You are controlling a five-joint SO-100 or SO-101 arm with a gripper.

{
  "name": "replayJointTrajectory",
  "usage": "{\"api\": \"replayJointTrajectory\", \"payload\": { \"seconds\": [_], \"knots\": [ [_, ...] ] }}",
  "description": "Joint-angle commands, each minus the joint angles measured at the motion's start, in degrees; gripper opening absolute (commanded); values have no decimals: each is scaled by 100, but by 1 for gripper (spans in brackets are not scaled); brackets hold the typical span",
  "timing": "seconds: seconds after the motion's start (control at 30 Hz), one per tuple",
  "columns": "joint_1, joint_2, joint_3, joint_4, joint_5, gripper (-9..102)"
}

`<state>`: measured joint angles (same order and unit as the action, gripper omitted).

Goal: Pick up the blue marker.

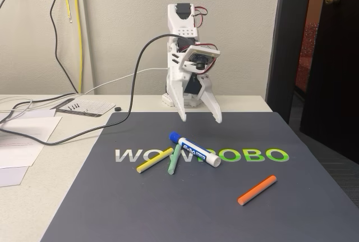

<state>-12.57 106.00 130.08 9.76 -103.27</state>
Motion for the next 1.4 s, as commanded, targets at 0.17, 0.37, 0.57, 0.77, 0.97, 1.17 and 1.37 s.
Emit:
{"api": "replayJointTrajectory", "payload": {
  "seconds": [0.17, 0.37, 0.57, 0.77, 0.97, 1.17, 1.37],
  "knots": [
    [88, -510, -1336, 1600, 185, 34],
    [-114, -1740, -3586, 4148, 765, 37],
    [-281, -2259, -4192, 4913, 747, 37],
    [-413, -2382, -4184, 4834, 88, 35],
    [-475, -2760, -4184, 4096, -369, 35],
    [-378, -2839, -4184, 3727, -940, 35],
    [-220, -2716, -3937, 3700, -1354, 33]
  ]
}}
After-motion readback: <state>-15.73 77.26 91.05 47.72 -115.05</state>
